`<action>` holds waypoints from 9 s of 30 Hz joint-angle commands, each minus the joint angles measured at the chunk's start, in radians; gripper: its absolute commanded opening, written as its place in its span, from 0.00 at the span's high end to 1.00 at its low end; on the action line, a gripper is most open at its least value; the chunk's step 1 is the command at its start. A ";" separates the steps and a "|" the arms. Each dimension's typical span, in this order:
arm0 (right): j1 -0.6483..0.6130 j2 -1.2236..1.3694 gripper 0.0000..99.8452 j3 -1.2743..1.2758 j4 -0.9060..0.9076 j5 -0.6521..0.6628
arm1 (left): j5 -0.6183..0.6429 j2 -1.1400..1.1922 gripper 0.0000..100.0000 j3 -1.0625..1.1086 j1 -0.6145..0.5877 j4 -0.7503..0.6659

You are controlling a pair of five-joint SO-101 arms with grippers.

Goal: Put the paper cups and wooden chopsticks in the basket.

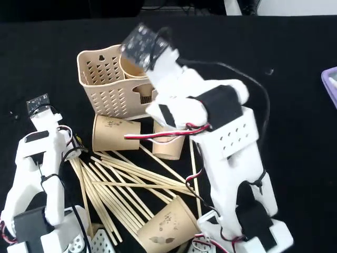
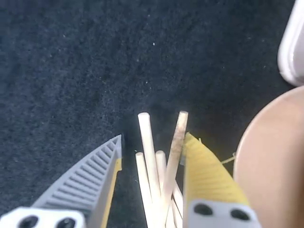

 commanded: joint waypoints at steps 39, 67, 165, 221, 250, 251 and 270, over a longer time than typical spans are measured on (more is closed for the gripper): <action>0.265 -0.171 0.69 1.307 -1.459 -0.193 | 0.005 -0.032 0.79 -0.007 -0.008 -0.014; 0.117 -0.941 0.69 1.055 -0.060 0.180 | 0.003 -0.032 0.79 -0.012 -0.002 -0.015; 0.029 -0.914 0.69 1.130 -0.322 0.236 | -0.002 -0.032 0.79 -0.010 -0.012 -0.015; 0.276 -0.257 0.69 1.190 -0.838 0.031 | -0.002 -0.032 0.79 -0.013 -0.010 -0.015; 0.031 -1.653 0.97 1.784 -0.583 0.281 | -0.002 -0.032 0.79 -0.013 -0.010 -0.015; 0.040 -1.647 0.99 1.742 -0.563 0.264 | -0.002 -0.032 0.79 -0.013 -0.010 -0.015; 0.272 -1.079 0.99 1.033 -0.649 -0.261 | -0.002 -0.032 0.79 -0.012 -0.010 -0.015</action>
